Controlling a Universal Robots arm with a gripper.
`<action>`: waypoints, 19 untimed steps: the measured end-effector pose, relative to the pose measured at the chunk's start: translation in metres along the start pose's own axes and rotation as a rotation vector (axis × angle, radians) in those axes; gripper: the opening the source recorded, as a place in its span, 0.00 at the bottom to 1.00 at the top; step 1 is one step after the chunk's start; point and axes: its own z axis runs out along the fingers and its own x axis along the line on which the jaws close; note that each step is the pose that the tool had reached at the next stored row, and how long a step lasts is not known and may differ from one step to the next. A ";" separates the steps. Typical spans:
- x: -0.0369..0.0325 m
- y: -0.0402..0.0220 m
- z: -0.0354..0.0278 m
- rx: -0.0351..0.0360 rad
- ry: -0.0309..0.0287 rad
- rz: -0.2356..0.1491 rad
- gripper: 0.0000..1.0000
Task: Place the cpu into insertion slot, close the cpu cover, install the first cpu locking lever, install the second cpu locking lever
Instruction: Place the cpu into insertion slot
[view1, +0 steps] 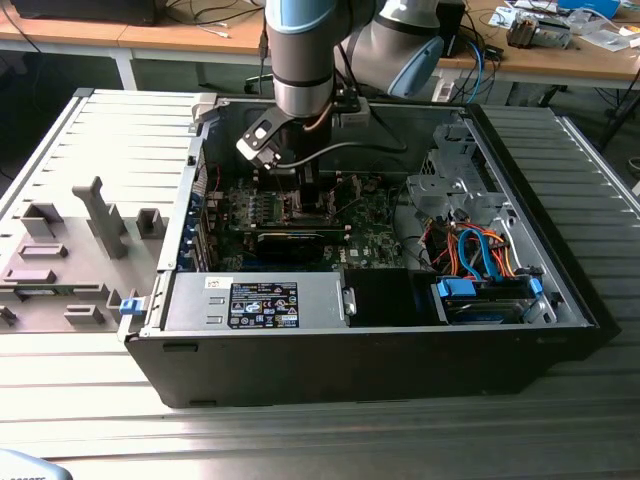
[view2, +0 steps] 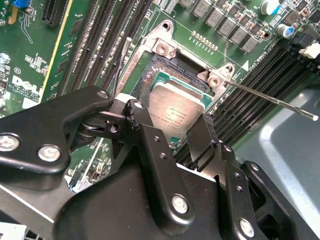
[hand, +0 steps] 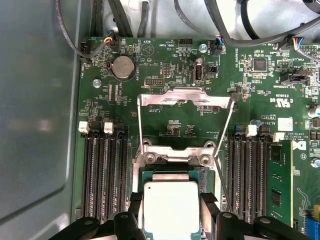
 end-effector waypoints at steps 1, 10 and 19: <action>0.0000 0.0000 0.0003 0.0000 0.0001 0.000 0.54; -0.0053 -0.0030 0.0102 -0.0002 -0.0032 0.041 0.54; -0.0055 -0.0028 0.0095 -0.0005 0.0076 0.045 0.54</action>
